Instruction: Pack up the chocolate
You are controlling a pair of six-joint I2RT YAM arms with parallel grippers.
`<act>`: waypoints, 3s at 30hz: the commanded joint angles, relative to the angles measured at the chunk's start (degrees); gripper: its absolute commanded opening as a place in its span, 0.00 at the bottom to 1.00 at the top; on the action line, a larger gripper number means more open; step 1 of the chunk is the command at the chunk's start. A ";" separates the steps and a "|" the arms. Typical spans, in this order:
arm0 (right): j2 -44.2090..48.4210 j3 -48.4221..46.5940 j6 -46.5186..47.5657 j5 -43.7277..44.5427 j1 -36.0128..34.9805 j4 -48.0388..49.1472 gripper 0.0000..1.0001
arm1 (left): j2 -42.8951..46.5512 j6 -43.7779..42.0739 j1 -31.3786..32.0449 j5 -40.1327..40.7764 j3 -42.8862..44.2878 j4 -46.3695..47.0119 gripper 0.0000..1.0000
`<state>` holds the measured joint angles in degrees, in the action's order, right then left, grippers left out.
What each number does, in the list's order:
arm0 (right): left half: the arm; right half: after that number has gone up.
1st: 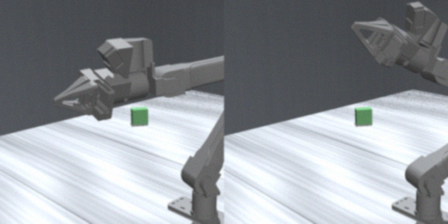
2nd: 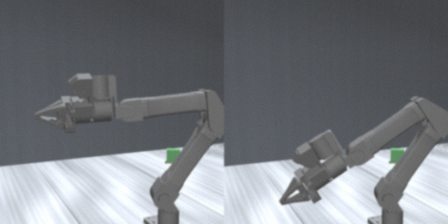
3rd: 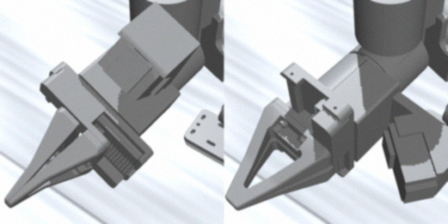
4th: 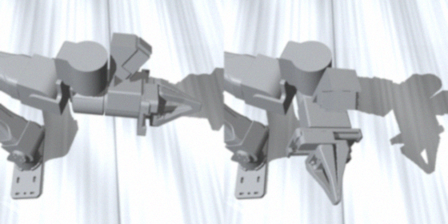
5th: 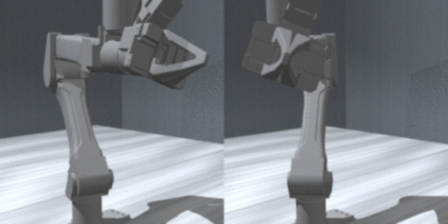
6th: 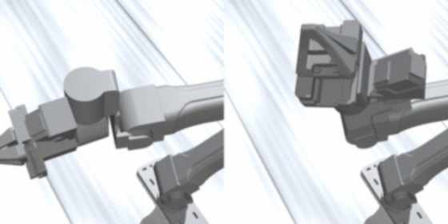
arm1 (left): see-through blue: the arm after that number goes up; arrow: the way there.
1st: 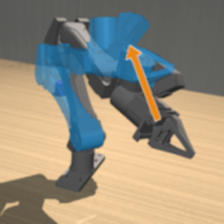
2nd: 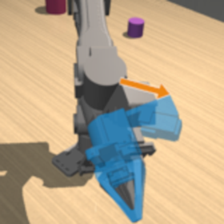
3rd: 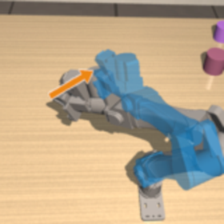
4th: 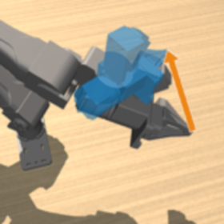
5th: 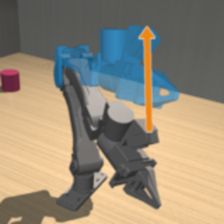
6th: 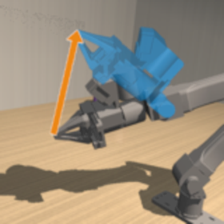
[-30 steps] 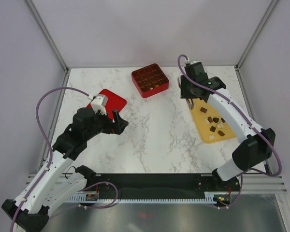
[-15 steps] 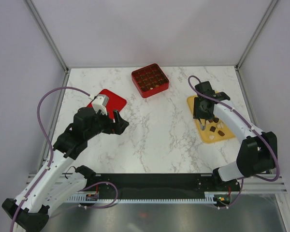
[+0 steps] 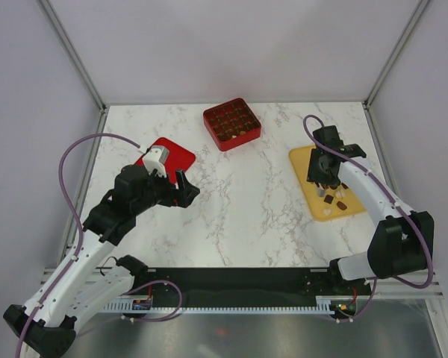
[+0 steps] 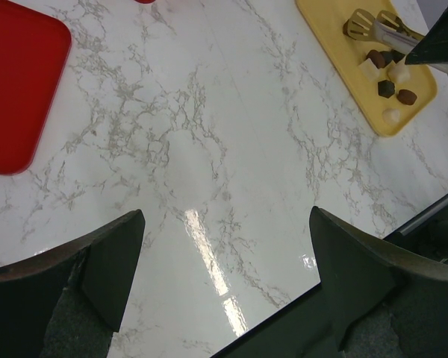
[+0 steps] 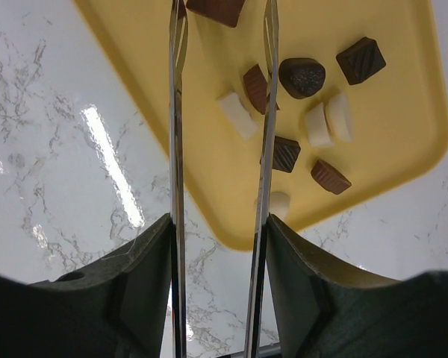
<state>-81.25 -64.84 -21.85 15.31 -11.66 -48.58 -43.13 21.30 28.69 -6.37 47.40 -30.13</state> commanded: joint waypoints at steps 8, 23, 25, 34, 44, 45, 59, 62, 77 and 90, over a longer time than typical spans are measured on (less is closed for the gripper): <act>1.89 4.02 -0.57 -5.99 1.99 5.24 0.57 | -0.37 -1.70 -0.21 -0.92 0.24 1.65 1.00; -1.54 3.76 -0.04 -3.54 2.61 7.27 0.52 | -0.28 -1.70 -0.21 -0.66 0.15 1.65 1.00; -1.19 3.49 0.14 -3.45 2.61 7.09 0.49 | -0.28 -1.70 -0.21 -0.57 0.15 1.74 1.00; -0.49 -3.01 0.75 -4.32 2.61 3.49 0.42 | -0.11 -1.70 -0.21 -0.57 0.15 1.65 1.00; -4.78 -17.13 1.54 -9.33 -0.02 2.52 0.41 | 0.42 -2.05 -0.21 -0.22 0.41 1.48 1.00; -6.97 -18.82 1.72 -9.42 -0.81 2.52 0.41 | 0.33 -2.14 -0.21 -0.22 0.50 1.48 1.00; -32.10 -46.59 2.25 -9.25 -12.42 8.93 0.42 | 1.65 -5.13 -0.21 2.24 1.12 -0.63 1.00; -35.19 -48.62 2.95 -8.81 -12.86 10.51 0.41 | 2.00 -5.39 -0.21 3.12 1.03 -0.63 1.00; -39.50 -47.13 3.65 -7.31 -13.04 15.79 0.44 | 1.91 -5.57 -0.21 3.73 1.12 -0.72 1.00; -41.97 -47.31 3.83 -6.44 -13.04 15.71 0.50 | 1.74 -5.57 -0.21 3.74 1.12 -0.89 1.00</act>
<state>-123.09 -110.52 -18.59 7.42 -24.53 -35.09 -41.63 17.87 28.69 -3.42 47.42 -31.22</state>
